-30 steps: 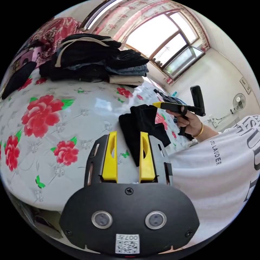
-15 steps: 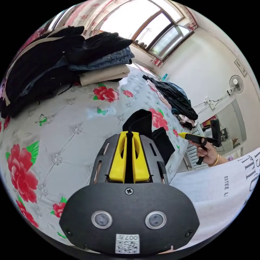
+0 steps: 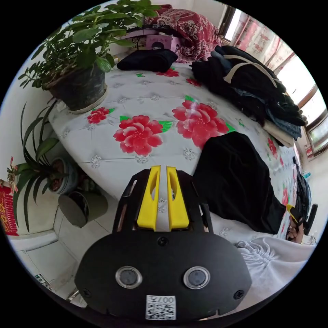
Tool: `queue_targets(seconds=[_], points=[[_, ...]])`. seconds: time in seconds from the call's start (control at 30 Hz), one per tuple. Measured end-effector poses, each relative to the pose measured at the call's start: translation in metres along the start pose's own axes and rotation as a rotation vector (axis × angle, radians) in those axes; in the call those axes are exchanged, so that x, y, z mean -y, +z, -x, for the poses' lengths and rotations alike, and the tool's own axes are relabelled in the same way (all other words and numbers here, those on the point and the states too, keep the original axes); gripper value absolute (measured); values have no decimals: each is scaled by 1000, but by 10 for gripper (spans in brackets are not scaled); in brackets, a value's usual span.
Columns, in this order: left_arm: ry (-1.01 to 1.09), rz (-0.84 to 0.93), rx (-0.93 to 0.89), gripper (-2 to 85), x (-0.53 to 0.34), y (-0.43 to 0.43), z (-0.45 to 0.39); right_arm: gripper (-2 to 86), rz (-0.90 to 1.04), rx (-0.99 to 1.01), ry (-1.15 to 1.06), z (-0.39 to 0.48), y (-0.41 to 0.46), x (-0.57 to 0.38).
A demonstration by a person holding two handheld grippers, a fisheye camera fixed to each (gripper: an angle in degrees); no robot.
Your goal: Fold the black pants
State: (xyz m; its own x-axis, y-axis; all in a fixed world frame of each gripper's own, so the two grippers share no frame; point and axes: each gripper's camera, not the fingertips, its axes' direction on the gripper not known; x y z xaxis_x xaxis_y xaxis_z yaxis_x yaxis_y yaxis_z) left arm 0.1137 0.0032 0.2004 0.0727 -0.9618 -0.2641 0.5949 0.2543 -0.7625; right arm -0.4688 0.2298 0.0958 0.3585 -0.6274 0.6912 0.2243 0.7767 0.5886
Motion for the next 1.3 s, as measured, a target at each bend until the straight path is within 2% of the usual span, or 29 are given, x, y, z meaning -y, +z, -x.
queue_targets(seconds=[0.1, 0.23, 0.37, 0.43, 0.5, 0.57, 0.6, 0.67, 0.77, 0.83, 0.9, 0.97, 1.07, 1.13, 1.2, 1.3], points=[[52, -48, -191, 69, 13, -7, -9, 7, 46, 7, -59, 15, 11, 7], [272, -89, -427, 116, 68, -4, -62, 6, 82, 33, -95, 31, 21, 15], [351, 20, -579, 170, 132, 25, -110, 6, 86, 20, -118, 40, 23, 15], [382, 159, -616, 188, 159, 50, -146, 6, 79, 10, -104, 41, 21, 14], [442, 249, -534, 168, 161, 69, -174, 6, 60, 8, -80, 38, 17, 11], [544, 336, -335, 118, 149, 92, -198, 7, 41, 7, -50, 35, 13, 8], [621, 270, -192, 78, 137, 91, -206, 7, 31, 7, -30, 32, 11, 5], [707, 202, -143, 47, 122, 86, -209, 6, 18, 6, -3, 29, 8, 1], [615, 113, -212, 40, 115, 68, -173, 6, 3, 4, 31, 24, 5, -3], [522, -137, -384, 39, 103, 12, -120, 7, -4, 9, 46, 23, 5, -3], [474, -310, -480, 40, 81, -30, -73, 7, -8, 6, 43, 24, 5, -2], [447, -406, -503, 43, 51, -55, -28, 7, -4, 4, 39, 25, 8, 1], [352, -334, -422, 52, 2, -43, 37, 11, 24, 24, 34, 25, 19, 8], [185, -166, -344, 57, -30, -11, 87, 16, 61, 42, 13, 30, 31, 15], [70, -114, -312, 65, -50, 1, 117, 22, 84, 47, -24, 38, 39, 21], [-30, -93, -398, 99, -62, 13, 143, 31, 113, 7, -115, 53, 49, 35]])
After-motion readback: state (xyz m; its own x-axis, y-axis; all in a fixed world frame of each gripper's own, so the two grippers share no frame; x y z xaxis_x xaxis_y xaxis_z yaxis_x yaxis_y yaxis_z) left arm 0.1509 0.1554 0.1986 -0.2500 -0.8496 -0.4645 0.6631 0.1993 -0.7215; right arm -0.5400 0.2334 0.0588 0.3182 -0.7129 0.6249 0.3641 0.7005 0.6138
